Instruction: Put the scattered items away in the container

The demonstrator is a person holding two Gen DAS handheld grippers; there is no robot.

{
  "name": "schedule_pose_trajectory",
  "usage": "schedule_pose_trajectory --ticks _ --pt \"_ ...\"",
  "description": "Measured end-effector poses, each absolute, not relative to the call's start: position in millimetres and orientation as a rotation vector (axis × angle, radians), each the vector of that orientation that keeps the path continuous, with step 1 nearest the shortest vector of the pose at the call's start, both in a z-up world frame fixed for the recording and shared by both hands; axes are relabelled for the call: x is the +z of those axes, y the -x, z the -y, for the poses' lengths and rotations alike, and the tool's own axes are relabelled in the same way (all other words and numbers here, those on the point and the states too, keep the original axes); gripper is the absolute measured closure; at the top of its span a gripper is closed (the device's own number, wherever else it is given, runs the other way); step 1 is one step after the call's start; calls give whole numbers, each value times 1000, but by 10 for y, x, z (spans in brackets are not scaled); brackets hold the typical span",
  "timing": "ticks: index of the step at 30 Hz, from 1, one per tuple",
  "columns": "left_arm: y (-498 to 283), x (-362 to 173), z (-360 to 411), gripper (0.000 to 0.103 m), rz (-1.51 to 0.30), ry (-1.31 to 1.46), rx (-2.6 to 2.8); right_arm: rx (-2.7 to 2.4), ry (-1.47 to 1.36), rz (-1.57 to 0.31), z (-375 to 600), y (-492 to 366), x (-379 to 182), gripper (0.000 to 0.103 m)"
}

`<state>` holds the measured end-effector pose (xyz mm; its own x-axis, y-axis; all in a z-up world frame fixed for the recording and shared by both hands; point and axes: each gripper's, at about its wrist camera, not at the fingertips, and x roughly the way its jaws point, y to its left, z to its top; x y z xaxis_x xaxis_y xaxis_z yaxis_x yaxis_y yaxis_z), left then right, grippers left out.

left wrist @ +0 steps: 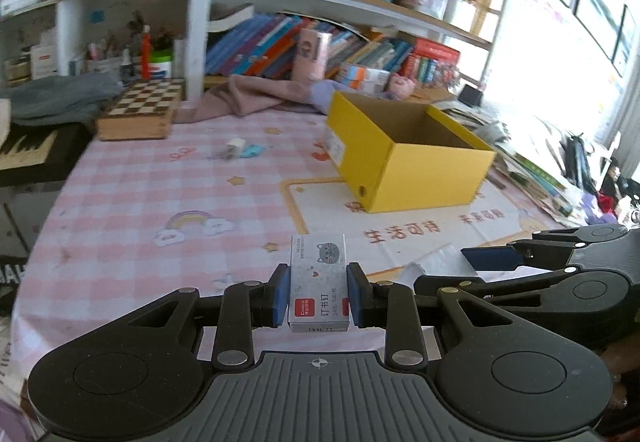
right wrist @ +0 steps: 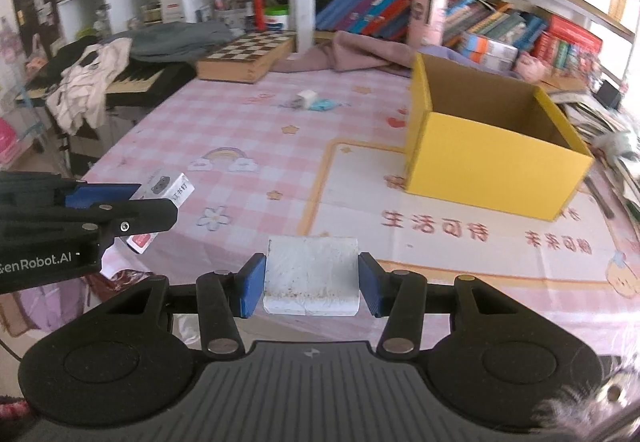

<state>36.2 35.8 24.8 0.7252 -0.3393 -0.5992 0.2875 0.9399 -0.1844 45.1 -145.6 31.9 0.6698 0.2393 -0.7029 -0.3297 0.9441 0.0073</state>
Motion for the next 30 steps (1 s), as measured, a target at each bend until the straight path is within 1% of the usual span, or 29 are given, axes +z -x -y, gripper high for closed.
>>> schedule_pose_trajectory --ticks 12,30 --pt "-468 204 120 75 -701 21 -478 182 34 -801 1988 -413 284 56" --pt "-731 144 765 75 -717 -24 -628 36 -26 -820 2605 -437 235 56"
